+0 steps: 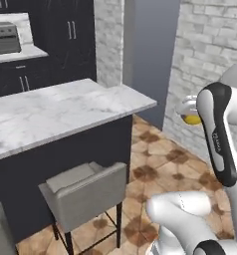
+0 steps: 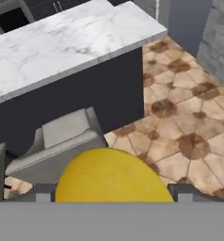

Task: Grab the lemon and garlic from the fridge, place them in the blender, close the lid, and turn on the blender to create a marinade.

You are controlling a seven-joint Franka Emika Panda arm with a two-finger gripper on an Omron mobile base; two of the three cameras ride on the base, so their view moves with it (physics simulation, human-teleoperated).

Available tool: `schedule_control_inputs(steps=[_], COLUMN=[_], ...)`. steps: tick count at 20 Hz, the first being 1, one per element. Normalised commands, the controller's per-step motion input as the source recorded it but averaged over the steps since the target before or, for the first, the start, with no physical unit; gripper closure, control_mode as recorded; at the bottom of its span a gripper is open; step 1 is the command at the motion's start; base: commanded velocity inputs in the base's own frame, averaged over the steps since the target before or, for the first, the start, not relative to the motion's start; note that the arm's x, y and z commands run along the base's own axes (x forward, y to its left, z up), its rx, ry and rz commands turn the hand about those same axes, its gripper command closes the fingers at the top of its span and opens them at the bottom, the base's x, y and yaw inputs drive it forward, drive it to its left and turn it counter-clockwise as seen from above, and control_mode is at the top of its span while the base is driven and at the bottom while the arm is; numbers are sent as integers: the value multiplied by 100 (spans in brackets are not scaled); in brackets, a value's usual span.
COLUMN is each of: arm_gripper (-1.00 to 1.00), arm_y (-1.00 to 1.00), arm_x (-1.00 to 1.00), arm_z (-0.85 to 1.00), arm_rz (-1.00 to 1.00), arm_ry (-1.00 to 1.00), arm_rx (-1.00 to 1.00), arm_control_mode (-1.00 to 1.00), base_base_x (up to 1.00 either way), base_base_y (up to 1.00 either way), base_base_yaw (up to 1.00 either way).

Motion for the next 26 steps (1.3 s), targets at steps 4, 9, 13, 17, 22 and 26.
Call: schedule_control_inputs(steps=[4, 9, 13, 17, 22, 26], arm_gripper=[100, 100, 100, 100, 100, 100], arm_y=[0, 0, 0, 0, 0, 0], arm_x=[0, 0, 0, 0, 0, 0], arm_z=[0, 0, 0, 0, 0, 0], arm_rz=[0, 0, 0, 0, 0, 0], arm_ry=[0, 0, 0, 0, 0, 0], arm_rx=[0, 0, 0, 0, 0, 0], arm_control_mode=[100, 100, 100, 100, 100, 100], base_base_x=[59, -9, -2, 0, 0, 1], base_base_y=[3, 82, 100, 100, 100, 100], base_base_yaw=[73, 77, 66, 50, 41, 34])
